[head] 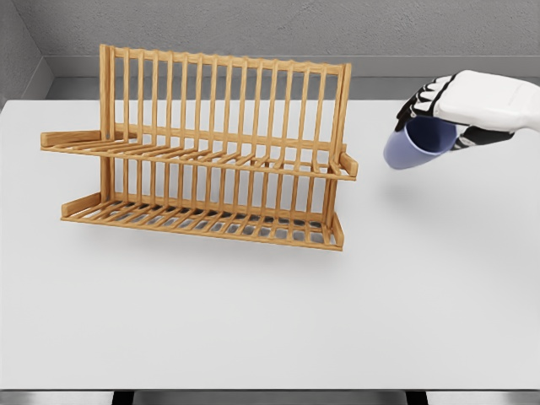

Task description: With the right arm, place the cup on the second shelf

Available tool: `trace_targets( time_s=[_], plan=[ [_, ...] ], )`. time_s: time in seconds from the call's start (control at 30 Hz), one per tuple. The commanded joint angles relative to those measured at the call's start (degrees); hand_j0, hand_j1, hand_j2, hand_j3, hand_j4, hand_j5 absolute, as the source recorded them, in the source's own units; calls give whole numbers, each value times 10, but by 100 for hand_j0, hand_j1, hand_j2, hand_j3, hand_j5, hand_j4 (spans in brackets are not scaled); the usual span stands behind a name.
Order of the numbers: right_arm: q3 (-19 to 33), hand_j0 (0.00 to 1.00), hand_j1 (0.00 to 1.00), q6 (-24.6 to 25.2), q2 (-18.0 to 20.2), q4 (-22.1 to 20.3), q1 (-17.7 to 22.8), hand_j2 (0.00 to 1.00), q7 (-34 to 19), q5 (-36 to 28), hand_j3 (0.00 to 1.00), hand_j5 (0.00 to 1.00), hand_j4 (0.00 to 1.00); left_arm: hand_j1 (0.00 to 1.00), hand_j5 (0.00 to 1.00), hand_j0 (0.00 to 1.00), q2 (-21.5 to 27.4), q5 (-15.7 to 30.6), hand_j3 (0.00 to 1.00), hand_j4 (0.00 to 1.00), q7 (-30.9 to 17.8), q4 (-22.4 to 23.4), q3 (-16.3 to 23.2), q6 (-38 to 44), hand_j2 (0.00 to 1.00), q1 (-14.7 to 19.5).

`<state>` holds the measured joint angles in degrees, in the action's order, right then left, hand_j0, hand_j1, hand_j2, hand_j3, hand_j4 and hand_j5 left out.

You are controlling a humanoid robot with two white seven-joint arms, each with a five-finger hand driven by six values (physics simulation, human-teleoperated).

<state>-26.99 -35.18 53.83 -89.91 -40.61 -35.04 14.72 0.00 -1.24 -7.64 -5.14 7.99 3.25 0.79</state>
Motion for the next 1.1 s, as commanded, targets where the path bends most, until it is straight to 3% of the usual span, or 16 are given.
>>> trace_targets(
  time_s=[0.0, 0.13, 0.33, 0.53, 0.8, 1.07],
  plan=[
    [10, 65, 65, 2, 1, -8, 0, 65, 0, -4, 65, 65, 65, 100, 100, 100, 0, 0, 100, 100, 0, 0, 0, 0, 100, 0],
    [12, 65, 65, 2, 6, -10, -1, 65, 0, -4, 65, 65, 65, 100, 100, 100, 0, 0, 100, 100, 0, 0, 0, 0, 100, 0],
    [34, 65, 65, 2, 6, -50, 0, 65, 0, -5, 65, 65, 65, 100, 100, 100, 0, 0, 100, 100, 0, 0, 0, 0, 100, 0],
    [35, 65, 65, 2, 4, -55, -2, 65, 0, -4, 65, 65, 65, 100, 100, 100, 0, 0, 100, 100, 0, 0, 0, 0, 100, 0],
    [35, 65, 65, 2, -1, -105, -4, 65, 0, -4, 65, 65, 65, 100, 100, 100, 0, 0, 100, 100, 0, 0, 0, 0, 100, 0],
    [34, 65, 65, 2, -22, -106, -20, 65, 0, -5, 65, 65, 65, 100, 100, 100, 0, 0, 100, 100, 0, 0, 0, 0, 100, 0]
  ],
)
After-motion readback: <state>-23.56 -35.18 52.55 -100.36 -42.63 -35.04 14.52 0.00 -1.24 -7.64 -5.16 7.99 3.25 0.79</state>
